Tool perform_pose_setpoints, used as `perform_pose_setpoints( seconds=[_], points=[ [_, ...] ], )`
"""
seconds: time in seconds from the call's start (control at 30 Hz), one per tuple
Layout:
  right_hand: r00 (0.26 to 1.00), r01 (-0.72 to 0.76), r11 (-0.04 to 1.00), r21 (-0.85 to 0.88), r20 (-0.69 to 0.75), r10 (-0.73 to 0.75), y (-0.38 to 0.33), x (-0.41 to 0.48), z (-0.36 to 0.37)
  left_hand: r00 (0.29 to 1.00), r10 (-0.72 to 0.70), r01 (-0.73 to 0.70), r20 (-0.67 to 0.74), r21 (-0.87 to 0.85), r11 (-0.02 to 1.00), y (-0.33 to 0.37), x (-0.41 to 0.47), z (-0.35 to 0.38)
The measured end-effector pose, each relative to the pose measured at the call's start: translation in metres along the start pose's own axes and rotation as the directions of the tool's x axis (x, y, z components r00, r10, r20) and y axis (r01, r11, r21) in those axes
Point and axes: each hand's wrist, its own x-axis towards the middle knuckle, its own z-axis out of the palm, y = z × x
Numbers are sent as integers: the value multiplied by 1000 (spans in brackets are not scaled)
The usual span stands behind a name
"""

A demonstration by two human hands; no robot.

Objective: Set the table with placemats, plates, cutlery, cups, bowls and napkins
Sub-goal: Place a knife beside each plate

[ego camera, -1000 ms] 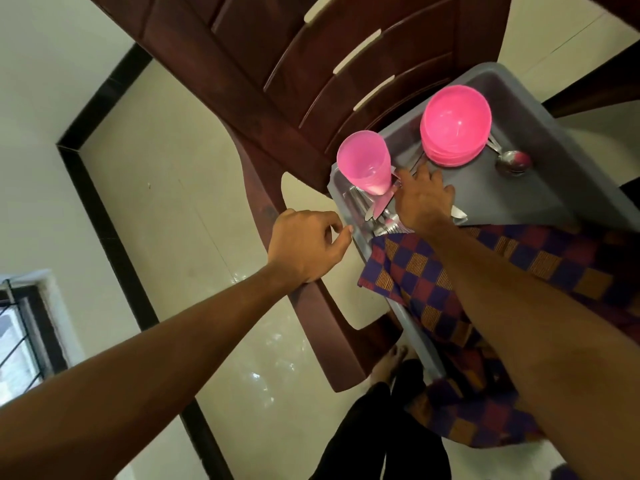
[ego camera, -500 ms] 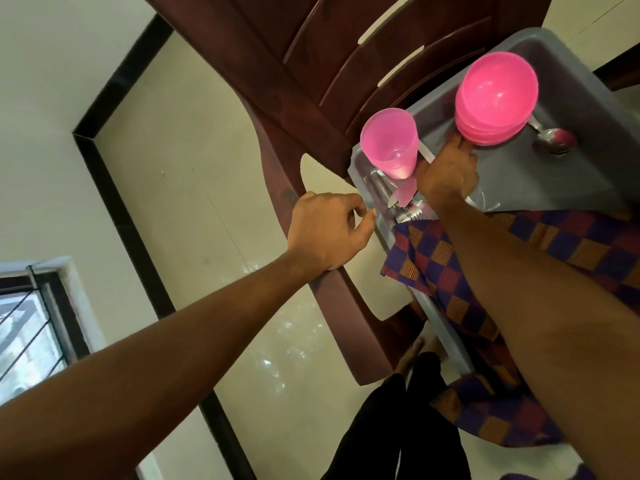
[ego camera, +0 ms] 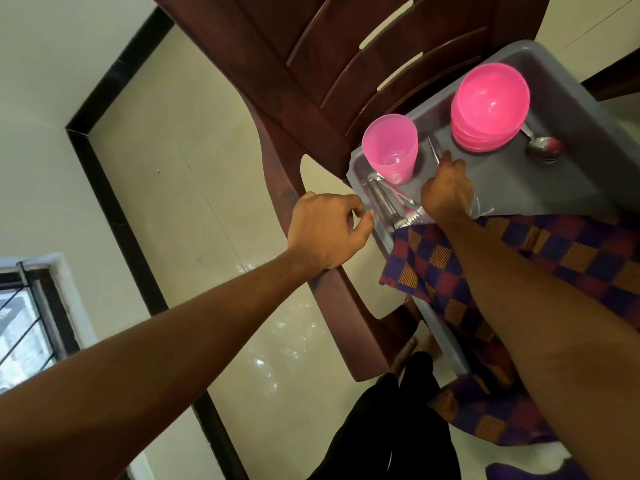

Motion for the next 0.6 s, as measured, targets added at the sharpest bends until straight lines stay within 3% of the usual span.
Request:
perform_pose_setpoints(
  seconds=[0.3, 0.47, 0.6],
  points=[
    [986, 28, 989, 148, 160, -52, 6, -11, -54, 1000, -6, 6, 28, 3, 1000, 2, -1, -2],
    [993, -71, 966, 247, 113, 44, 10, -59, -93, 999, 17, -18, 42, 33, 999, 2, -2, -4],
    [996, -55, 964, 260, 83, 34, -1, -104, -113, 998, 33, -37, 54, 61, 997, 4, -3, -6]
  ],
)
